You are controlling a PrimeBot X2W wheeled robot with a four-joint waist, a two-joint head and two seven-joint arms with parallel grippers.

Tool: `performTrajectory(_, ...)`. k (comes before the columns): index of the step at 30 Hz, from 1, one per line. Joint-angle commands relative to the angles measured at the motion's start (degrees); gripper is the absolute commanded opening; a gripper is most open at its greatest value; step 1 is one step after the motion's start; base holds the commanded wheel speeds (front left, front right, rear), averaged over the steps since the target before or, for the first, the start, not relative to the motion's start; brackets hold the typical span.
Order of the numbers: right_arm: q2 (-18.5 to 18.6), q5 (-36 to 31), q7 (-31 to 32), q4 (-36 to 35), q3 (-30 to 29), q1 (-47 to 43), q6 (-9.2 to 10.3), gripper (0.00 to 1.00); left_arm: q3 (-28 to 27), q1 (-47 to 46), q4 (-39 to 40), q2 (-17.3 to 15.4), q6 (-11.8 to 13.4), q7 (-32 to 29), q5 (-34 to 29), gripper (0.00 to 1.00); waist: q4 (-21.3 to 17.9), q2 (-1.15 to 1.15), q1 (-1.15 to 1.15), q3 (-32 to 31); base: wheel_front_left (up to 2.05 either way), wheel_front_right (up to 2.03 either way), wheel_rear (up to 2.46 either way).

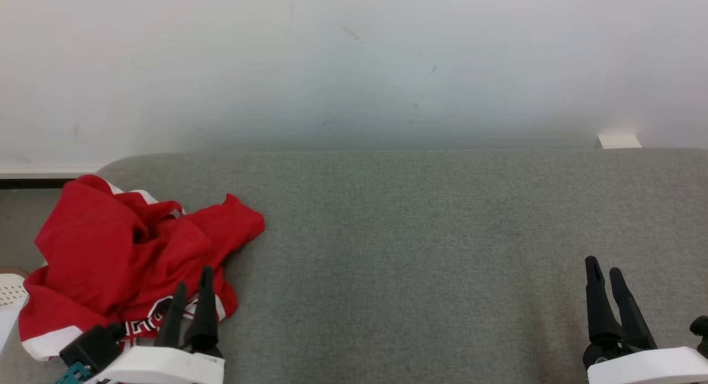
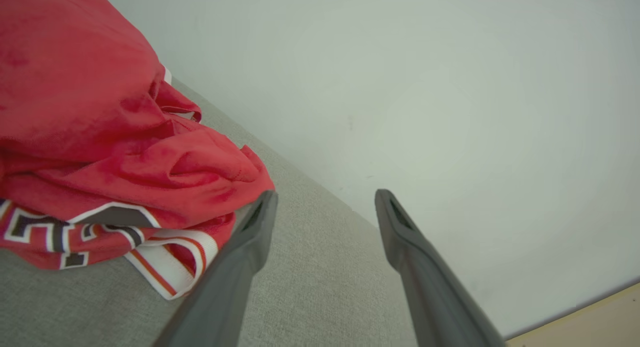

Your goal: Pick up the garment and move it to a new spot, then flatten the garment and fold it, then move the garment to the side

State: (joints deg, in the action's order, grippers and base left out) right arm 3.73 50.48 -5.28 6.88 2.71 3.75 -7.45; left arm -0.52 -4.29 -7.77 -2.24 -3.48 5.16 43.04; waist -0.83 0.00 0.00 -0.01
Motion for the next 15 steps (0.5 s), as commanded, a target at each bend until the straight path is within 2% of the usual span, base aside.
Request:
performTrajectory(1,0.6,-3.2,-0.6,-0.5,0.1,0.4,-0.03,1.00,0.3,-0.7,0.4,-0.5,0.3,0.8,-3.0,1.00,0.0,0.00,0.00,0.0,0.00,0.00,0.00)
performTrajectory(15,0.1,-16.7,-2.9,1.0,0.7,0.4,-0.04,1.00,3.7,-0.9,-0.4,-1.9,2.8,3.0,-14.5,1.00,-0.2,0.00,0.00,-0.2,0.00,0.00,0.00)
